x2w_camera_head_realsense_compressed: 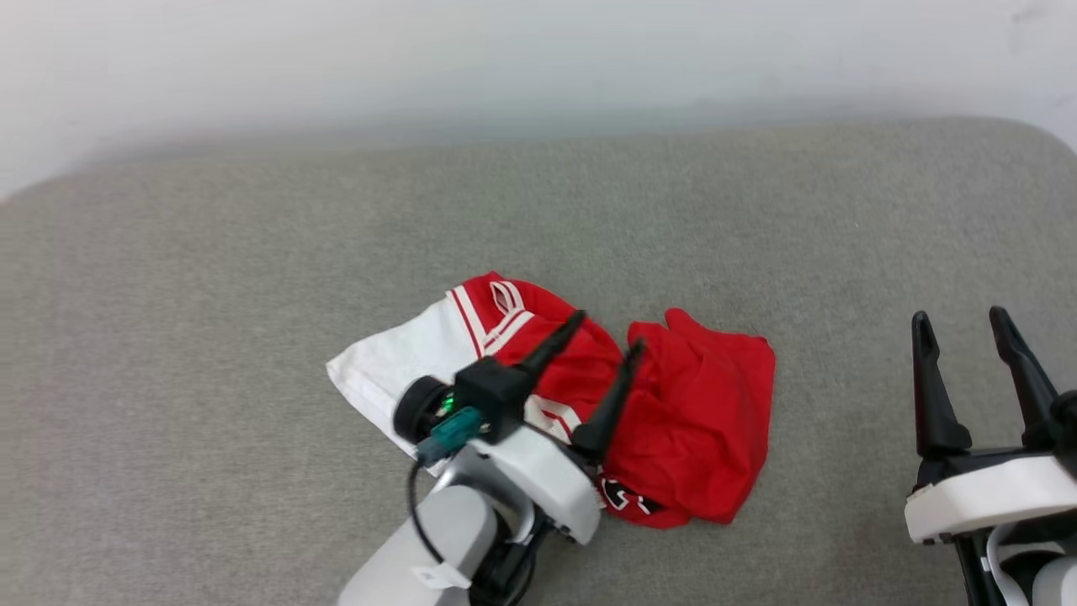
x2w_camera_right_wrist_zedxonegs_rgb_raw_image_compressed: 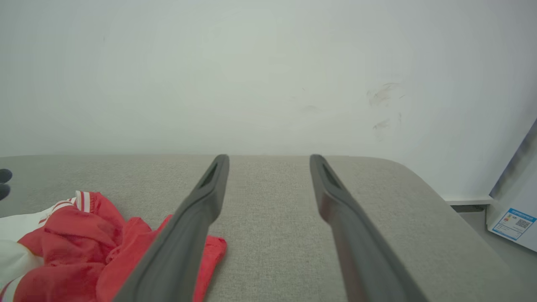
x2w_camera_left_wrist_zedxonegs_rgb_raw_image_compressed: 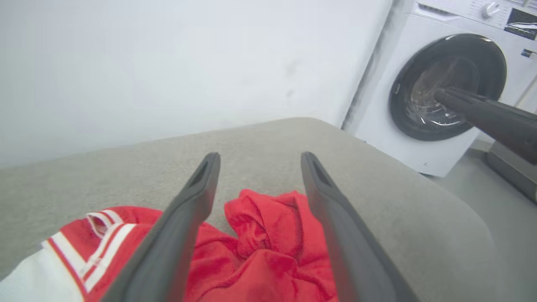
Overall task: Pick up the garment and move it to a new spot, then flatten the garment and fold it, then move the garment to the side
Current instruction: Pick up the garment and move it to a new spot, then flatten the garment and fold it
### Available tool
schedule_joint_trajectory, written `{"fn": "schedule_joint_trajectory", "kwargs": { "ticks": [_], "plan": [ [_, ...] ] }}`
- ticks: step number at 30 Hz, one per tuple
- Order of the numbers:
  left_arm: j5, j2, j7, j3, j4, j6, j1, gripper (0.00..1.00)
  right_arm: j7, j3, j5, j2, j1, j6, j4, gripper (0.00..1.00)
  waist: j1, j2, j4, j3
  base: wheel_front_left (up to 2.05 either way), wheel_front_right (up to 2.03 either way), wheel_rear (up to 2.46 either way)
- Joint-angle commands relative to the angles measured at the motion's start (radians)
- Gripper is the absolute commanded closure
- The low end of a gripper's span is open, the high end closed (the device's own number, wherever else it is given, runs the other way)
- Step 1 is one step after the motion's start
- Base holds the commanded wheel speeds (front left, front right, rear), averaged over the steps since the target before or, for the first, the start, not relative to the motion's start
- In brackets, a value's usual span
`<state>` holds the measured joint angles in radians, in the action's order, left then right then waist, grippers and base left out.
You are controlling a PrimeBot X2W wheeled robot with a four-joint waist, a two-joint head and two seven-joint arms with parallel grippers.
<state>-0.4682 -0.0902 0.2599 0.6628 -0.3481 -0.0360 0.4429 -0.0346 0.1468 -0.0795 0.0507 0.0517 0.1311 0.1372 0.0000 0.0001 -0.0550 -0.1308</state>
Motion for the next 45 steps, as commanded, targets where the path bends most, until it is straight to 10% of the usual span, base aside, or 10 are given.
{"fn": "schedule_joint_trajectory", "kwargs": {
  "ticks": [1, 17, 33, 45],
  "plan": [
    [0.001, -0.011, 0.005, -0.014, 0.007, 0.009, -0.024, 0.00, 0.005, 0.001, 0.002, -0.001, -0.020, -0.001, 0.002, 0.00, 0.0000, -0.0001, 0.025, 0.035, 0.00, 0.00, 0.00],
    [0.053, -0.150, 0.005, -0.334, 0.135, 0.132, -0.271, 0.00, 0.052, -0.028, -0.034, -0.001, -0.122, -0.001, 0.012, 0.00, 0.0000, -0.0001, 0.080, 0.145, 0.00, 0.00, 0.00],
    [0.061, -0.159, 0.006, -0.371, 0.172, 0.117, -0.315, 0.00, 0.080, 0.017, -0.057, 0.000, -0.123, -0.001, -0.043, 0.00, 0.0000, -0.0001, 0.078, 0.151, 0.00, 0.00, 0.00],
    [0.081, -0.145, 0.006, -0.368, 0.202, 0.094, -0.261, 0.00, 0.459, 0.106, -0.088, 0.025, 0.058, -0.001, -0.310, 0.00, 0.0000, -0.0001, 0.141, 0.039, 0.00, 0.00, 0.00]
  ]
}}
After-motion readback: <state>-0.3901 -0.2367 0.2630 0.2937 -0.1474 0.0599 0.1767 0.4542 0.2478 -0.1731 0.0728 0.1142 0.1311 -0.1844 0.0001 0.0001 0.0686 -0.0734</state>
